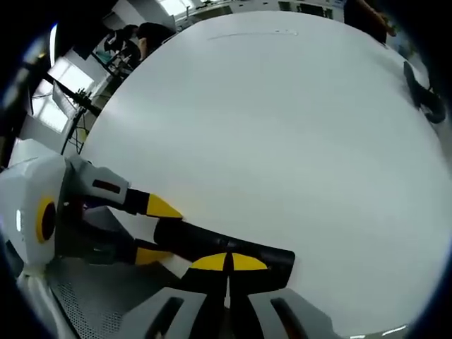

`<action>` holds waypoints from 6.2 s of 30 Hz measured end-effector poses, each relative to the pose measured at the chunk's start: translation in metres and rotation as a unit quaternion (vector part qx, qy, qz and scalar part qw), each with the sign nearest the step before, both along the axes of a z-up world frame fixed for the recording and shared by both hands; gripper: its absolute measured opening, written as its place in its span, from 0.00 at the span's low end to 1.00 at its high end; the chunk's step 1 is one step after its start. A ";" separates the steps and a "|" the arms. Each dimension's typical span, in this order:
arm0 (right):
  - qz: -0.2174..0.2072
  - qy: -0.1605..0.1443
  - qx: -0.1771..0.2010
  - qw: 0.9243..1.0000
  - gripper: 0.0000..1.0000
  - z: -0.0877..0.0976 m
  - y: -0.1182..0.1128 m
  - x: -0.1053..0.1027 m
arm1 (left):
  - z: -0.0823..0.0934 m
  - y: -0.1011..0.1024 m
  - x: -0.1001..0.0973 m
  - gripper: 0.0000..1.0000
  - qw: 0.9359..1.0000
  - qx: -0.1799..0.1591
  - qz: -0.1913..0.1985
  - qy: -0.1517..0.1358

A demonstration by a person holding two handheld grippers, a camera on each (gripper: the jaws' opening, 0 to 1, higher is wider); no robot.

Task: Press the specified remote control buttons in sequence, fully releasing each button before pressing the next.

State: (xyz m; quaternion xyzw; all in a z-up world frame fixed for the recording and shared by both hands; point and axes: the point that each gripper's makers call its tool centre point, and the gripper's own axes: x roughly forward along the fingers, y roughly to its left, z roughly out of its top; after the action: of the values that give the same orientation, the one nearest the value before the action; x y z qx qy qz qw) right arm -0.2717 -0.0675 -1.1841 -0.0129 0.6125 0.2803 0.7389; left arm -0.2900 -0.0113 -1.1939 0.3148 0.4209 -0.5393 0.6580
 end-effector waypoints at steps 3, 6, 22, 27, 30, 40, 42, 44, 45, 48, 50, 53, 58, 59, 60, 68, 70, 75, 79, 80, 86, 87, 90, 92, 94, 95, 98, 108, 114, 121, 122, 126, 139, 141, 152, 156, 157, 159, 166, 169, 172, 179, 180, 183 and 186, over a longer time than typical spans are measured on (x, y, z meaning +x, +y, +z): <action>-0.005 0.003 -0.001 1.000 0.00 -0.001 0.000 0.000 | 0.000 0.000 0.000 0.24 1.000 -0.002 0.002 0.000; -0.017 0.013 -0.001 1.000 0.00 -0.001 -0.001 0.001 | 0.000 0.000 0.000 0.24 1.000 -0.004 0.003 0.000; -0.038 0.039 0.014 0.998 0.00 -0.005 -0.002 0.004 | 0.000 -0.001 0.000 0.24 1.000 0.003 0.005 0.000; -0.045 0.032 0.020 0.998 0.00 -0.005 -0.002 0.003 | 0.000 -0.001 0.000 0.24 1.000 0.000 0.010 -0.002; -0.046 0.023 0.026 0.998 0.00 -0.004 -0.003 0.002 | 0.000 -0.001 0.000 0.24 1.000 0.002 0.009 -0.004; -0.043 0.017 0.030 0.998 0.00 -0.002 -0.002 -0.003 | 0.000 0.000 -0.001 0.24 1.000 0.011 0.009 -0.007; -0.036 0.020 0.023 0.999 0.00 -0.001 -0.003 -0.005 | 0.000 0.000 -0.001 0.24 1.000 0.012 0.008 -0.007; -0.031 0.021 0.019 0.999 0.00 -0.001 -0.004 -0.006 | 0.000 0.000 -0.001 0.24 1.000 0.015 0.009 -0.005; -0.030 0.022 0.018 0.999 0.00 -0.001 -0.005 -0.007 | 0.000 0.000 -0.001 0.24 1.000 0.016 0.007 -0.006; -0.028 0.028 0.010 0.999 0.00 0.000 -0.008 -0.010 | 0.000 0.000 -0.001 0.24 1.000 0.017 0.007 -0.006; -0.018 0.026 0.001 0.999 0.00 0.000 -0.010 -0.014 | 0.000 0.000 -0.001 0.24 1.000 0.016 0.007 -0.005; -0.018 0.025 0.000 1.000 0.00 0.000 -0.011 -0.013 | 0.000 0.000 0.000 0.24 1.000 0.013 0.006 -0.006; -0.016 0.030 -0.004 0.999 0.00 0.000 -0.011 -0.014 | -0.001 0.000 0.000 0.24 1.000 0.013 0.004 -0.006; -0.016 0.030 -0.005 0.999 0.00 0.000 -0.011 -0.014 | -0.001 0.000 0.000 0.24 1.000 0.013 0.005 -0.006; -0.014 0.029 -0.008 0.999 0.00 -0.001 -0.011 -0.014 | -0.001 0.000 0.000 0.24 1.000 0.012 0.005 -0.006; -0.014 0.030 -0.012 0.999 0.00 -0.003 -0.012 -0.015 | -0.001 -0.001 0.000 0.24 1.000 0.015 0.001 -0.007; -0.020 0.032 -0.011 0.999 0.00 -0.003 -0.012 -0.014 | -0.001 -0.001 0.000 0.24 1.000 0.015 -0.002 -0.007; -0.018 0.032 -0.009 0.999 0.00 -0.004 -0.013 -0.013 | -0.001 -0.001 -0.001 0.24 1.000 0.011 -0.002 -0.008; -0.032 0.045 0.013 0.998 0.00 -0.006 -0.014 -0.010 | -0.001 -0.001 0.000 0.24 1.000 0.010 -0.004 -0.009; -0.036 0.047 0.018 0.998 0.00 -0.006 -0.014 -0.010 | -0.001 -0.001 0.000 0.24 1.000 0.011 -0.005 -0.009; -0.043 0.035 0.019 0.998 0.00 -0.005 -0.013 -0.011 | -0.001 -0.001 0.000 0.24 1.000 0.011 -0.006 -0.009; -0.048 0.036 0.020 0.998 0.00 -0.005 -0.013 -0.011 | -0.001 -0.001 -0.001 0.24 1.000 0.011 -0.006 -0.009; -0.072 0.041 0.038 0.996 0.00 -0.004 -0.015 -0.011 | -0.001 -0.001 0.000 0.24 1.000 0.011 -0.008 -0.008; -0.071 0.043 0.034 0.996 0.00 -0.005 -0.017 -0.012 | 0.000 -0.001 0.000 0.24 1.000 0.010 -0.008 -0.009; -0.076 0.040 0.028 0.996 0.00 -0.005 -0.020 -0.011 | 0.000 -0.001 0.000 0.24 1.000 0.010 -0.008 -0.009; -0.079 0.039 0.026 0.996 0.00 -0.004 -0.022 -0.011 | 0.000 -0.001 0.000 0.24 1.000 0.009 -0.008 -0.009; -0.085 0.032 0.034 0.995 0.00 0.001 -0.021 -0.005 | 0.000 -0.001 0.000 0.24 1.000 0.011 -0.010 -0.009; -0.058 0.030 0.018 0.998 0.00 -0.001 -0.015 -0.001 | 0.000 -0.001 0.000 0.24 1.000 0.010 -0.009 -0.008; -0.050 0.028 0.013 0.998 0.00 -0.002 -0.014 -0.001 | 0.000 -0.001 0.000 0.24 1.000 0.010 -0.010 -0.008; -0.037 0.026 -0.002 0.999 0.00 -0.004 -0.013 -0.003 | 0.000 0.000 0.000 0.24 1.000 0.007 -0.009 -0.008; -0.037 0.026 -0.003 0.999 0.00 -0.004 -0.013 -0.003 | -0.001 0.000 0.000 0.24 1.000 0.008 -0.009 -0.008; -0.041 0.024 -0.001 0.999 0.00 -0.004 -0.014 -0.004 | -0.001 -0.001 0.000 0.24 1.000 0.008 -0.010 -0.007; -0.039 0.036 0.003 0.999 0.00 -0.004 -0.017 -0.011 | -0.001 0.000 0.000 0.24 1.000 0.008 -0.012 -0.008; -0.045 0.042 0.005 0.998 0.00 -0.003 -0.017 -0.012 | -0.001 0.000 0.000 0.24 1.000 0.008 -0.011 -0.007; -0.034 0.049 0.001 0.998 0.00 -0.006 -0.017 -0.015 | -0.001 0.000 0.000 0.24 1.000 0.007 -0.012 -0.008; -0.032 0.052 -0.006 0.998 0.00 -0.007 -0.016 -0.014 | -0.001 0.000 0.000 0.24 1.000 0.008 -0.012 -0.009; -0.026 0.051 -0.014 0.998 0.00 -0.008 -0.016 -0.014 | -0.001 0.000 0.000 0.24 1.000 0.008 -0.012 -0.009; -0.018 0.051 -0.023 0.998 0.00 -0.008 -0.016 -0.014 | -0.001 0.000 0.000 0.24 1.000 0.008 -0.012 -0.009; -0.003 0.066 -0.036 0.997 0.00 -0.008 -0.017 -0.014 | 0.000 0.000 -0.001 0.24 1.000 0.008 -0.013 -0.009; -0.012 0.072 -0.024 0.997 0.00 -0.007 -0.018 -0.015 | 0.000 0.000 0.000 0.24 1.000 0.009 -0.013 -0.009; -0.023 0.076 -0.013 0.997 0.00 -0.006 -0.018 -0.015 | 0.000 0.000 0.000 0.24 1.000 0.008 -0.013 -0.008; -0.038 0.053 0.007 0.998 0.00 0.002 -0.014 -0.010 | -0.001 0.000 0.000 0.24 1.000 0.005 -0.011 -0.009; -0.039 0.045 0.005 0.998 0.00 0.004 -0.015 -0.006 | -0.001 0.000 0.000 0.24 1.000 0.006 -0.012 -0.009; -0.038 0.037 0.006 0.999 0.00 0.005 -0.014 0.001 | -0.001 0.000 0.000 0.24 1.000 0.006 -0.013 -0.009; -0.036 0.046 0.002 0.998 0.00 0.000 -0.013 0.001 | -0.001 0.000 0.000 0.24 1.000 0.004 -0.012 -0.009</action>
State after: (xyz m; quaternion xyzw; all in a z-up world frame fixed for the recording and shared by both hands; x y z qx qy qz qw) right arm -0.2707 -0.0805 -1.1841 0.0239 0.6453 0.2550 0.7197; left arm -0.2901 -0.0118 -1.1946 0.3276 0.4133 -0.5426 0.6538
